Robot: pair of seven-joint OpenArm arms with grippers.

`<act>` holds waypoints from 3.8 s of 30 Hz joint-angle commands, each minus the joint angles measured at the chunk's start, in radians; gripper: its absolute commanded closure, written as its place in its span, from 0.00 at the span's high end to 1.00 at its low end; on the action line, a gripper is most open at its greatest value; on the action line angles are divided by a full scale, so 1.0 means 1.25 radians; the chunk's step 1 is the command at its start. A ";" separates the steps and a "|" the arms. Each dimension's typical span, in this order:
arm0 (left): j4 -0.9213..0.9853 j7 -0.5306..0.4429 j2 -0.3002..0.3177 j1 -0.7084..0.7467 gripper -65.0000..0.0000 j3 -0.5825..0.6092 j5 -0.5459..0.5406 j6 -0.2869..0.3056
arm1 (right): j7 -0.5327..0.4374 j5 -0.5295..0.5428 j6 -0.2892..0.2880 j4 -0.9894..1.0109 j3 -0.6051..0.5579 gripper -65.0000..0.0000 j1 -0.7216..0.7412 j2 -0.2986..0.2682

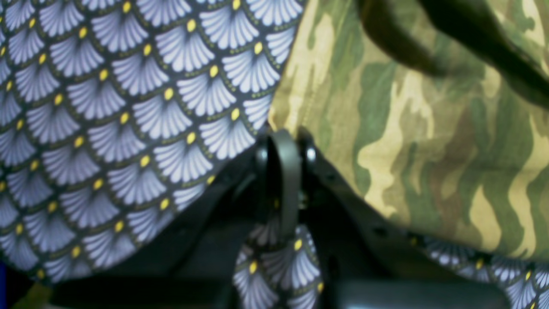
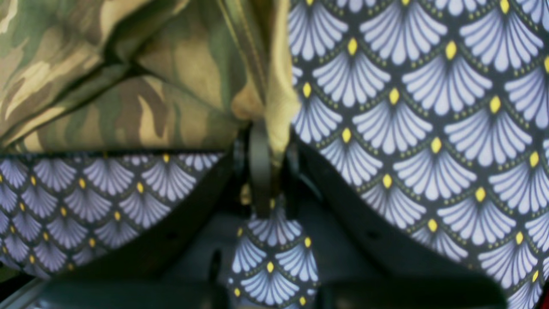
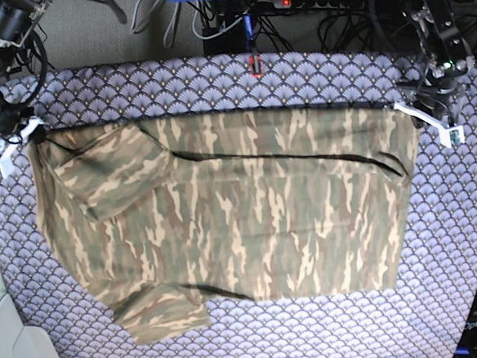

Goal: Fold the T-shirt properly
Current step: 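Drag the folded shirt edge toward the robot with both grippers, then release the edge and move both grippers to the shirt hem corners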

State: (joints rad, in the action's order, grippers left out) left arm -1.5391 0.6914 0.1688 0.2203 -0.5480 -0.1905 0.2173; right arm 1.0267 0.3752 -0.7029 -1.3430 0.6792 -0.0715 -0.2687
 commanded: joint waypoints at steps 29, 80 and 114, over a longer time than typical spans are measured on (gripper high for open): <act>-0.036 -0.019 0.031 0.104 0.01 -0.003 0.005 -0.005 | -0.136 -0.076 0.004 -0.060 -0.053 0.00 -0.261 0.035; -0.128 -0.017 0.033 0.147 0.46 -0.004 0.005 -0.004 | -0.028 -0.102 0.004 -0.238 0.080 0.60 -0.247 0.052; -0.198 -0.016 0.052 -0.028 0.46 0.001 0.012 -0.012 | -0.130 -0.409 0.004 -0.346 -0.219 0.59 0.066 0.027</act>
State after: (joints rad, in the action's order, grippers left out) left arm -1.7706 0.6979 0.2199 0.1917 -0.5434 -0.1768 0.2092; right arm 0.8814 -0.1352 -0.7036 -1.7596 0.3969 -0.0044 -0.2184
